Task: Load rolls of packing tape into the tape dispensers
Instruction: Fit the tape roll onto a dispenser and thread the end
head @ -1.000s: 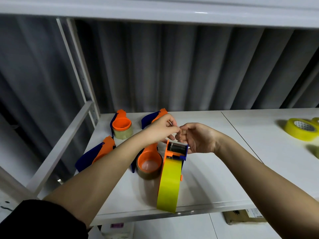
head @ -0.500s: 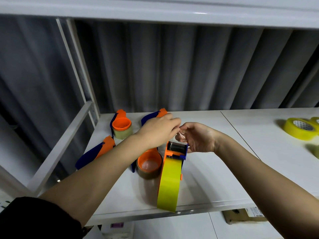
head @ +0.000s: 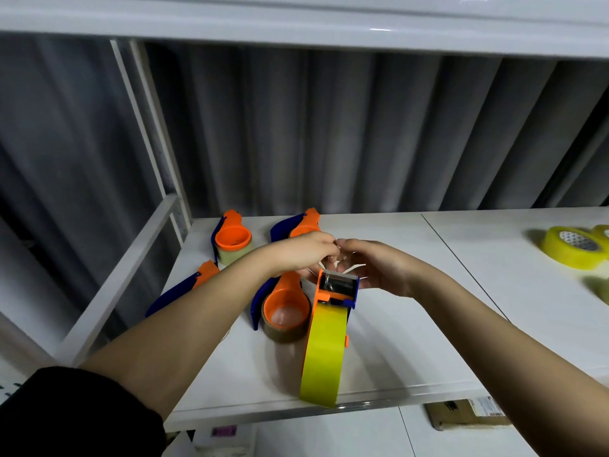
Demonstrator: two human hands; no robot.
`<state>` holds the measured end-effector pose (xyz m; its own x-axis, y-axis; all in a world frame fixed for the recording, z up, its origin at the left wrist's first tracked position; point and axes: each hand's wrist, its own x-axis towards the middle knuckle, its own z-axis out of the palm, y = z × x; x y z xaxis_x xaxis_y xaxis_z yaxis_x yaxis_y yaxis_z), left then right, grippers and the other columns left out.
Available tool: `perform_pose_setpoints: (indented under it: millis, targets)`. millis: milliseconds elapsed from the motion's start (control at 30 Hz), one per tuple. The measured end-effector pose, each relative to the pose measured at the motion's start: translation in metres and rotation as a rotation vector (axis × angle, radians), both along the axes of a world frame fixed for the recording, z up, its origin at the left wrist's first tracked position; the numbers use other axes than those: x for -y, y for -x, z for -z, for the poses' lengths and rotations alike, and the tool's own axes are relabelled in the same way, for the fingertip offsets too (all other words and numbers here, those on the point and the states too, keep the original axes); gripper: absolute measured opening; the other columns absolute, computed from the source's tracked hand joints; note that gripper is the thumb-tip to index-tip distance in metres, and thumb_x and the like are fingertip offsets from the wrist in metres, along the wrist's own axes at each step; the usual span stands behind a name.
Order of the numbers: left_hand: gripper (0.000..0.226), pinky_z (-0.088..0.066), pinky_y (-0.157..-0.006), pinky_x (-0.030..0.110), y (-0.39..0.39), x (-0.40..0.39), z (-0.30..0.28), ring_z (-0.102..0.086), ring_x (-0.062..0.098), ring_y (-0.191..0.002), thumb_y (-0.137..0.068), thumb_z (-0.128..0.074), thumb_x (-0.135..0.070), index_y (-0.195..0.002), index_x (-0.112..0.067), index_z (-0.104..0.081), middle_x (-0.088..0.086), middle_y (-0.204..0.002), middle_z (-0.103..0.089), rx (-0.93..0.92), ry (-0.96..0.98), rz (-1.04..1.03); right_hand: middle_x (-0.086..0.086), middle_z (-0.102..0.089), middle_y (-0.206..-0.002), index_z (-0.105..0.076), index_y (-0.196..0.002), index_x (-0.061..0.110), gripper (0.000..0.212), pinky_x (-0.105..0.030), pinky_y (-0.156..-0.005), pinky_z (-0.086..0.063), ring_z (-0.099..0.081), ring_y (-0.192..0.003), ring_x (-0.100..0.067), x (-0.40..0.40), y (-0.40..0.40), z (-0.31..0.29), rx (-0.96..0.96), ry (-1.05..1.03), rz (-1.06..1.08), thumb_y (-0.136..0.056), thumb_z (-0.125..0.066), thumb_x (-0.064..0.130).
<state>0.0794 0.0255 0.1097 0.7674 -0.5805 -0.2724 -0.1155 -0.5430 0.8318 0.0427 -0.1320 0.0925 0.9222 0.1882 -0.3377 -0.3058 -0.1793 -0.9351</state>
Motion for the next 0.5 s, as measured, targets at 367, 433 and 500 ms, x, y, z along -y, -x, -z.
perform_pose_setpoints:
  millis: [367, 433, 500]
  targets:
    - [0.022, -0.052, -0.064, 0.023, -0.006, -0.006, 0.009, -0.061, 0.009, -0.057, -0.092, -0.042, -0.013, -0.071, -0.014, -0.046, 0.003, -0.075, -0.055, -0.143, 0.056, -0.032, -0.004, -0.064, -0.092, -0.069, -0.087, 0.014, 0.021, -0.018, -0.058, -0.053, -0.061, -0.078, -0.014, 0.003, 0.010, 0.004, 0.091, 0.088, 0.074, -0.095, -0.056, 0.028]
    - [0.025, -0.050, -0.063, 0.021, -0.005, -0.006, 0.011, -0.060, 0.007, -0.057, -0.094, -0.043, -0.015, -0.070, -0.015, -0.047, 0.000, -0.073, -0.054, -0.132, 0.063, -0.027, -0.005, -0.063, -0.091, -0.069, -0.091, 0.012, 0.021, -0.018, -0.058, -0.053, -0.060, -0.077, -0.014, 0.001, 0.012, 0.004, 0.093, 0.083, 0.089, -0.096, -0.055, 0.026]
    - [0.026, -0.047, -0.059, 0.019, -0.005, -0.005, 0.014, -0.058, 0.004, -0.055, -0.096, -0.043, -0.018, -0.070, -0.015, -0.047, -0.002, -0.068, -0.052, -0.120, 0.061, -0.040, -0.005, -0.062, -0.090, -0.065, -0.104, 0.009, 0.020, -0.018, -0.058, -0.053, -0.060, -0.076, -0.014, 0.000, 0.013, 0.004, 0.099, 0.078, 0.116, -0.097, -0.053, 0.023]
